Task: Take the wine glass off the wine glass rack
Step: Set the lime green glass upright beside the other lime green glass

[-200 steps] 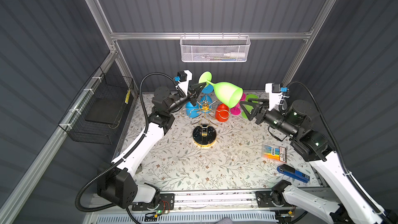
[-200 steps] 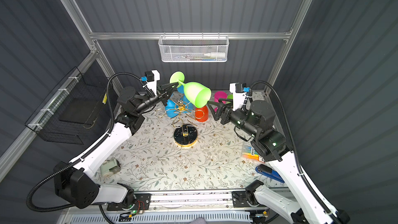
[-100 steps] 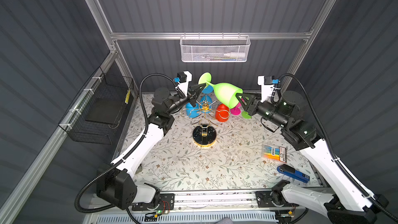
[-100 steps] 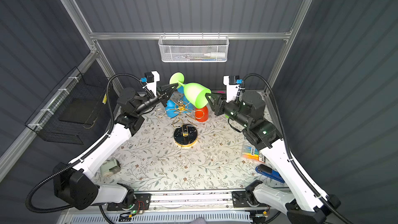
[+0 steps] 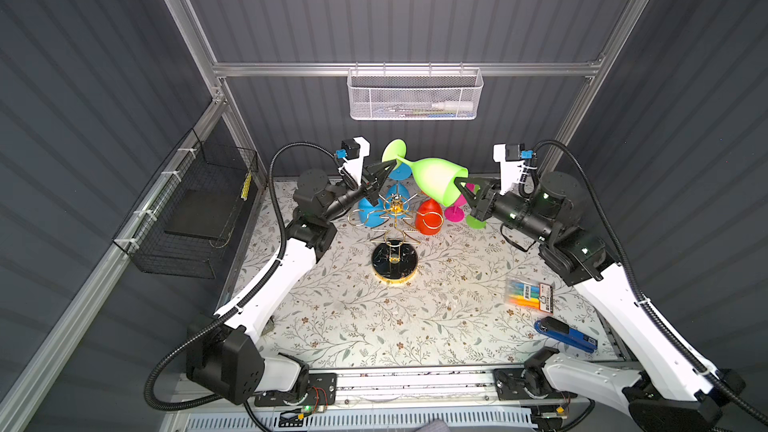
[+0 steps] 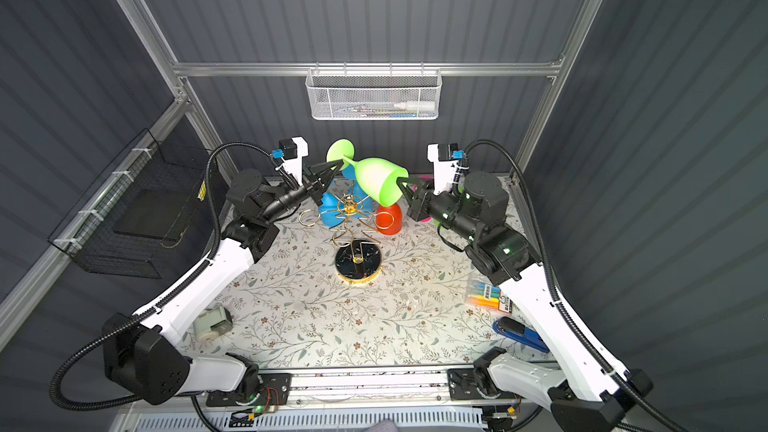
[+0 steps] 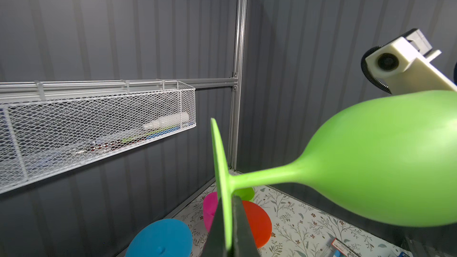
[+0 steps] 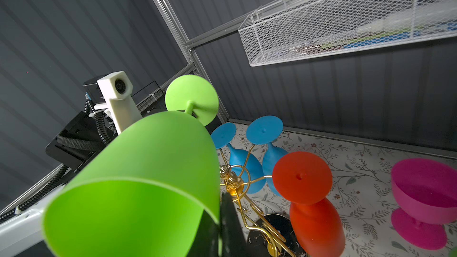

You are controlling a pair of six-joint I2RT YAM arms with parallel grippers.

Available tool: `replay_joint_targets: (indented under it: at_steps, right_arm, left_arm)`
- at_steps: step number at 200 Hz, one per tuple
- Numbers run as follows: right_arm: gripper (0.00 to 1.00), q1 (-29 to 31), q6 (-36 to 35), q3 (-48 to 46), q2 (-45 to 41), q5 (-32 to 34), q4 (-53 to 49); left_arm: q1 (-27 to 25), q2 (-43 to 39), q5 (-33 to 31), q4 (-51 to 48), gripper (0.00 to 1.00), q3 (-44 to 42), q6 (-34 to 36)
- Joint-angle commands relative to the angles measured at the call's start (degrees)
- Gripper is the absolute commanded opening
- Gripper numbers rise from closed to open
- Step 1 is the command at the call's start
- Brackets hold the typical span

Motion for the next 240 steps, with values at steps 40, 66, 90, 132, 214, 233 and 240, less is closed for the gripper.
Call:
replay_joint_targets:
  at_steps: [40, 66, 90, 132, 214, 233, 240]
  right_arm:
    - [0.0, -0.5, -1.5, 2.8, -2.6, 2.7, -0.2]
    - [0.0, -2.5, -2.6, 3.6, -4.4, 5.2, -3.5]
    - [0.0, -5.5, -4.2, 4.8, -6.7, 8.5, -9.4]
    - [0.0, -10.0, -9.5, 9.3, -11.1, 16.6, -28.3]
    - [0.0, -10.9, -9.4, 6.9, -13.9, 27.5, -55.7]
    - [0.0, -11.5, -10.7, 6.6, -10.1, 28.6, -58.5]
    - [0.0, -12.0, -11.2, 6.6, -8.3, 28.7, -59.5]
  left_arm:
    - [-0.3, -2.2, -4.7, -4.5, 0.63, 1.0, 2.2]
    - [-0.3, -3.5, -8.2, -9.5, 0.79, 2.0, 5.2]
    - [0.1, -6.0, -12.6, -10.2, 0.83, 0.4, 8.9]
    - [5.7, -9.8, -18.2, -14.6, 0.9, -0.1, 8.7]
    - [20.3, -12.3, -20.4, -15.1, 1.0, -7.7, -3.9]
    - [22.1, -11.4, -20.9, -14.9, 1.0, -8.0, -5.2]
    - [22.7, -11.1, -20.9, -14.7, 1.0, -8.2, -5.5]
